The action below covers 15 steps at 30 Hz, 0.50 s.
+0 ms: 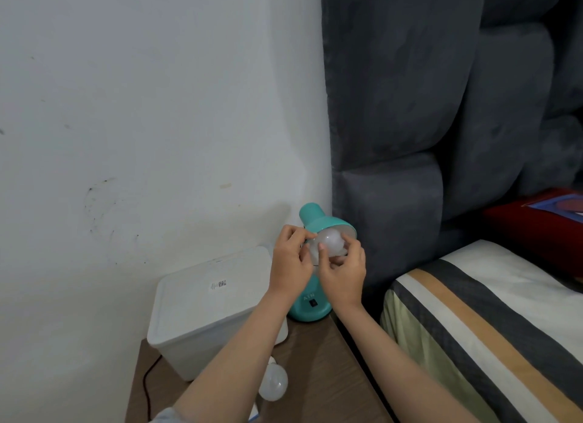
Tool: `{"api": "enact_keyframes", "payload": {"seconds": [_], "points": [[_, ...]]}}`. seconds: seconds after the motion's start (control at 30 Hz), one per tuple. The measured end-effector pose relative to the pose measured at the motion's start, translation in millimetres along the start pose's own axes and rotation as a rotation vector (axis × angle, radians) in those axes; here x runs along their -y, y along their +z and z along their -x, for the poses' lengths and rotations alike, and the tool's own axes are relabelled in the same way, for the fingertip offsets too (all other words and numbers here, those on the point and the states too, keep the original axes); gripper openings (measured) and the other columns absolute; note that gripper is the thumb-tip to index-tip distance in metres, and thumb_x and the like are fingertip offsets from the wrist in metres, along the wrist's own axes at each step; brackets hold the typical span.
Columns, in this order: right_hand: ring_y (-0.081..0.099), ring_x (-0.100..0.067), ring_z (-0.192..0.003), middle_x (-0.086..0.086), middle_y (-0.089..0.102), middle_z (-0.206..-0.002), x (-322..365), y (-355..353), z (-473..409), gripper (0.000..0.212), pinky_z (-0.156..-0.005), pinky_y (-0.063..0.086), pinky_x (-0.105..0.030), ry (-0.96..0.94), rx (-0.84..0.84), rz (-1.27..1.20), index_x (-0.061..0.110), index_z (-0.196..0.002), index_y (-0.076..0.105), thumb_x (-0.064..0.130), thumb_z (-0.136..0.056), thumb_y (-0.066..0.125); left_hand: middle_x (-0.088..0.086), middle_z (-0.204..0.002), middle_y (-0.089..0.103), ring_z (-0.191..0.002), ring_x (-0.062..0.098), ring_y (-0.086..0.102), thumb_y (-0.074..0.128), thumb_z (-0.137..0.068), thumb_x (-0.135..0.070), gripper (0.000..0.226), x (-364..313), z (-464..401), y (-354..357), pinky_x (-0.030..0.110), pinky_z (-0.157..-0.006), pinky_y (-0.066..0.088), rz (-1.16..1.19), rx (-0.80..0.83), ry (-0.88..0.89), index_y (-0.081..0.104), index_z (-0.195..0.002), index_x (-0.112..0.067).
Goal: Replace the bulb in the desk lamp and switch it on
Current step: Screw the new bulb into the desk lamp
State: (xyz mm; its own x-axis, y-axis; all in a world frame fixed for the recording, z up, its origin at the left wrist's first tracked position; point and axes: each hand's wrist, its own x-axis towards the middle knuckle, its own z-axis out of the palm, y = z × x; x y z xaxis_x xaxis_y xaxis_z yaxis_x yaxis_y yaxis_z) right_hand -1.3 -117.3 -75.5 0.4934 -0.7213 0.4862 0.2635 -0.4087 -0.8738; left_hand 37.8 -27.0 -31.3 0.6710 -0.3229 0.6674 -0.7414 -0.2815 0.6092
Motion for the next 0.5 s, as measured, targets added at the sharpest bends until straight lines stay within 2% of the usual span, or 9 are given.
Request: {"api": "enact_keyframes", "payload": {"seconds": [0.07, 0.13, 0.2, 0.3, 0.4, 0.5], "points": [[0.060, -0.019, -0.090, -0.008, 0.045, -0.116, -2.0, 1.2, 3.4, 0.054, -0.070, 0.055, -0.017, -0.056, 0.026, -0.007, 0.009, -0.124, 0.047, 0.019, -0.078, 0.074, -0.004, -0.093, 0.047, -0.086, 0.011, 0.056, 0.052, -0.080, 0.012, 0.029, -1.0, 0.6, 1.0, 0.035, -0.068, 0.055, 0.005, -0.007, -0.001, 0.063, -0.091, -0.012], [0.060, -0.017, -0.089, -0.009, 0.048, -0.113, -2.9, 1.8, 4.0, 0.051, -0.069, 0.052, -0.011, -0.051, 0.031, 0.010, 0.011, -0.123, 0.049, 0.016, -0.078, 0.074, -0.004, -0.093, 0.047, -0.087, 0.012, 0.056, 0.052, -0.079, 0.013, 0.029, -0.9, 0.7, 1.2, 0.036, -0.069, 0.055, 0.000, -0.017, 0.002, 0.062, -0.091, -0.012], [0.064, -0.018, -0.081, -0.010, 0.058, -0.103, -1.8, 1.2, 0.6, 0.043, -0.062, 0.046, -0.004, 0.017, 0.008, -0.004, 0.014, -0.111, 0.051, 0.023, -0.077, 0.076, -0.004, -0.092, 0.047, -0.086, 0.015, 0.058, 0.051, -0.079, 0.014, 0.030, 0.1, 0.2, 0.7, 0.038, -0.068, 0.055, 0.001, -0.026, 0.005, 0.063, -0.089, -0.011], [0.068, -0.016, -0.072, -0.009, 0.065, -0.089, 2.8, 1.7, -2.0, 0.042, -0.054, 0.046, -0.007, 0.145, 0.030, -0.090, 0.015, -0.101, 0.044, 0.031, -0.078, 0.075, -0.003, -0.092, 0.048, -0.085, 0.015, 0.058, 0.051, -0.080, 0.012, 0.026, -2.1, 0.9, -0.2, 0.036, -0.069, 0.055, 0.002, -0.019, 0.003, 0.063, -0.088, -0.010], [0.064, -0.022, -0.080, -0.009, 0.055, -0.103, 2.4, 4.0, -0.6, 0.045, -0.060, 0.051, -0.016, 0.098, -0.001, -0.074, 0.012, -0.102, 0.045, 0.034, -0.078, 0.075, -0.003, -0.092, 0.048, -0.085, 0.015, 0.059, 0.052, -0.080, 0.011, 0.026, -2.9, 2.0, -0.6, 0.034, -0.071, 0.054, 0.004, -0.021, 0.001, 0.064, -0.088, -0.011], [0.061, -0.021, -0.086, -0.009, 0.052, -0.107, 0.1, 3.1, 0.3, 0.037, -0.065, 0.053, -0.019, 0.038, -0.002, -0.075, 0.012, -0.109, 0.049, 0.024, -0.081, 0.071, -0.002, -0.093, 0.048, -0.085, 0.016, 0.059, 0.050, -0.078, 0.014, 0.030, -0.8, 1.6, -1.5, 0.035, -0.071, 0.054, -0.007, -0.014, 0.002, 0.063, -0.090, -0.010]]}}
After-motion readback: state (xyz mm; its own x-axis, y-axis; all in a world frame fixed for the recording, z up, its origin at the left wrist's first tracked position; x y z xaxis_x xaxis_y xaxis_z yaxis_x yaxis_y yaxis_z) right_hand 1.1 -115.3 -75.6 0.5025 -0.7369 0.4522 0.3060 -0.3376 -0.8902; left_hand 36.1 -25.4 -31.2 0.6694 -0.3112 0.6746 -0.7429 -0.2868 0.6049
